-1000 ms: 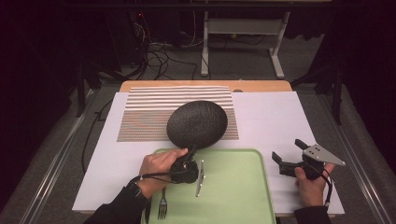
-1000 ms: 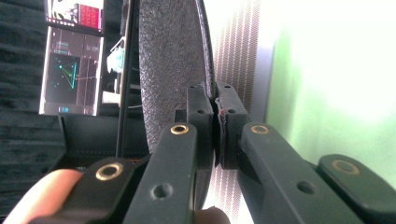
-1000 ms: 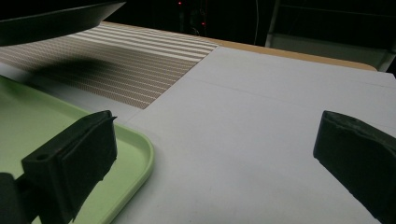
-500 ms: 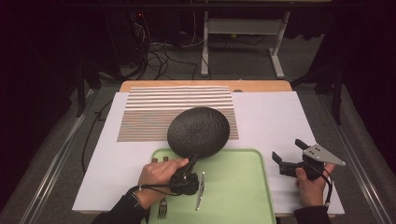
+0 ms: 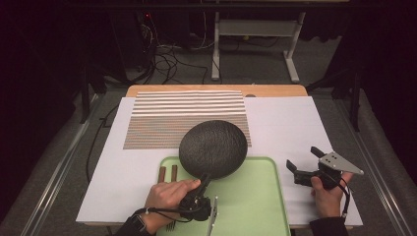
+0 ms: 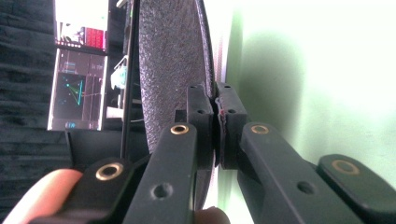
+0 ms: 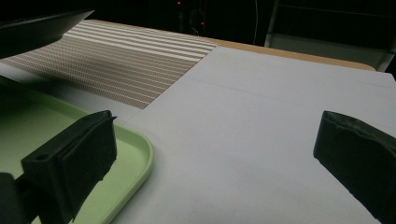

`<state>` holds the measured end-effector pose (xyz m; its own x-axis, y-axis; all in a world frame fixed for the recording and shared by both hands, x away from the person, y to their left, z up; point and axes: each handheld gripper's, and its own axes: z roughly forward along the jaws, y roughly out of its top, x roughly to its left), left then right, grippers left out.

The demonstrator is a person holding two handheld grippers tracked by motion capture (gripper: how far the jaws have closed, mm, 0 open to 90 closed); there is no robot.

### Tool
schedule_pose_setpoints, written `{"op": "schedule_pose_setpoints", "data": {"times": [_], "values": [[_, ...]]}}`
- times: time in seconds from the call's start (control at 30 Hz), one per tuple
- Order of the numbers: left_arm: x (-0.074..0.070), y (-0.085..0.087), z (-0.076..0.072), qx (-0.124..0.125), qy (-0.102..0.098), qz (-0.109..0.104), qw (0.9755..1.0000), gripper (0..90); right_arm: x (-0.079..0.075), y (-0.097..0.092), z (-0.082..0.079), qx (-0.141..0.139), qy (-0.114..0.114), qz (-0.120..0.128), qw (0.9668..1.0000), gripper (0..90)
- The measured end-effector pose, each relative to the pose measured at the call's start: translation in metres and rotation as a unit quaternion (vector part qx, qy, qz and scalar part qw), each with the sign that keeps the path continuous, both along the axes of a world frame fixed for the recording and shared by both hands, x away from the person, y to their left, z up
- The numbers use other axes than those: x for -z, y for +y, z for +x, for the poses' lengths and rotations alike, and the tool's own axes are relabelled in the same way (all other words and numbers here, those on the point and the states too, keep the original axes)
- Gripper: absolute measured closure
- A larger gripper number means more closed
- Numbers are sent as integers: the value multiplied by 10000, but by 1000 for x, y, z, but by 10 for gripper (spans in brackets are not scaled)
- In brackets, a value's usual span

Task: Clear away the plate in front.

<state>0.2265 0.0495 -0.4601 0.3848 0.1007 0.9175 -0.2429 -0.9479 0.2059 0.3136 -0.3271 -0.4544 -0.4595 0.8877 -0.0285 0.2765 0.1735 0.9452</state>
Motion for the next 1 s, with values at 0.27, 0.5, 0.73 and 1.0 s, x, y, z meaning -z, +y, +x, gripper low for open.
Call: {"op": "schedule_pose_setpoints", "data": {"times": [0.27, 0.5, 0.73, 1.0], "values": [[3, -1, -19, 102, 32, 31, 9999, 834, 0, 0, 0, 11, -3, 15, 10000, 0], [3, -2, -34, 158, 48, 47, 9999, 834, 0, 0, 0, 32, -7, 21, 10000, 0], [5, -2, -50, 220, 94, 66, 9997, 834, 0, 1, 0, 28, -2, -14, 10000, 0], [10, 2, -65, 207, 191, 134, 9995, 834, 0, 1, 1, 16, 5, -37, 10000, 0]]}}
